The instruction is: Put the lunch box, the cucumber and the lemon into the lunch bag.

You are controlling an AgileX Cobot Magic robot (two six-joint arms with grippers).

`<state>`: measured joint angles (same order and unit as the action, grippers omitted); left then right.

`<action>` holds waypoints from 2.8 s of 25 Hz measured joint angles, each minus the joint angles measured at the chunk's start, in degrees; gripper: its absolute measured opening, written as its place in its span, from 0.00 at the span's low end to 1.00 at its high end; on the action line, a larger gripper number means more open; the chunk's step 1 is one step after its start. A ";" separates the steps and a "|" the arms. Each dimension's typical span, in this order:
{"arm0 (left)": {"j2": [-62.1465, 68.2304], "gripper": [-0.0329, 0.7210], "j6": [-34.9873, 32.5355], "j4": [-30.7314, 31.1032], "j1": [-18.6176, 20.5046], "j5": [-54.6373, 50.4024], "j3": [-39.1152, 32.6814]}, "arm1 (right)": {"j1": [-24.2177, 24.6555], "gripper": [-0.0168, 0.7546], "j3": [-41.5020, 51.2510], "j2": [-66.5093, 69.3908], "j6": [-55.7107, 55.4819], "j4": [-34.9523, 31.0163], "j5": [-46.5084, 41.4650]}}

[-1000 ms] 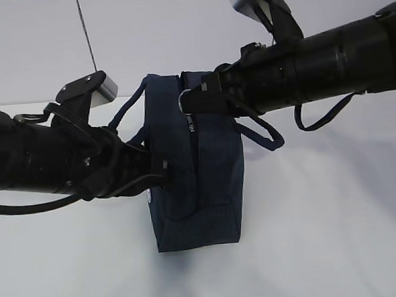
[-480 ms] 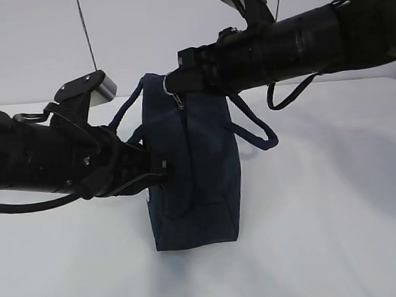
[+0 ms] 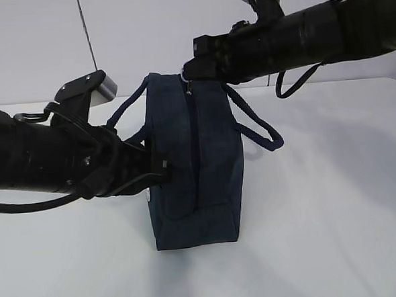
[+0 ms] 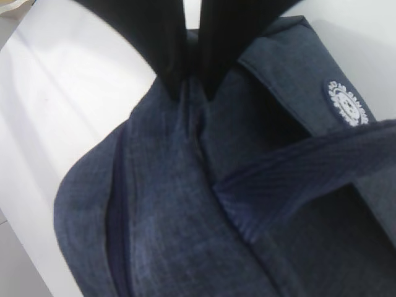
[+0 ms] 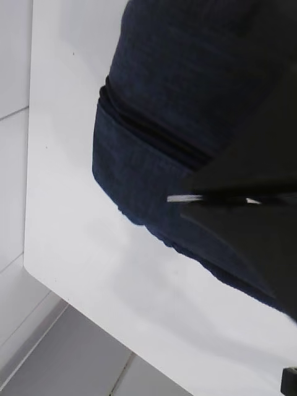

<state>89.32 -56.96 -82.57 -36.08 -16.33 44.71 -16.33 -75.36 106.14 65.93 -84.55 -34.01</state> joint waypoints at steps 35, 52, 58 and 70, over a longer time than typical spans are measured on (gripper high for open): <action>0.00 0.05 0.00 0.00 0.00 0.42 0.00 | 2.97 0.00 -30.37 23.35 -14.68 11.04 -2.47; 0.00 0.05 0.00 0.21 0.00 0.61 0.00 | 6.74 0.00 -45.63 34.46 -22.44 16.37 -13.05; 0.00 0.05 0.00 0.77 0.00 0.61 0.00 | 8.02 0.00 -51.72 38.79 -25.83 16.90 -18.36; 0.25 0.05 0.00 1.45 0.00 0.93 0.00 | 9.22 0.00 -55.34 41.25 -30.28 20.27 -23.54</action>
<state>89.57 -56.96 -81.12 -36.08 -15.40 44.71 -7.11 -130.69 147.39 35.65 -64.28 -57.54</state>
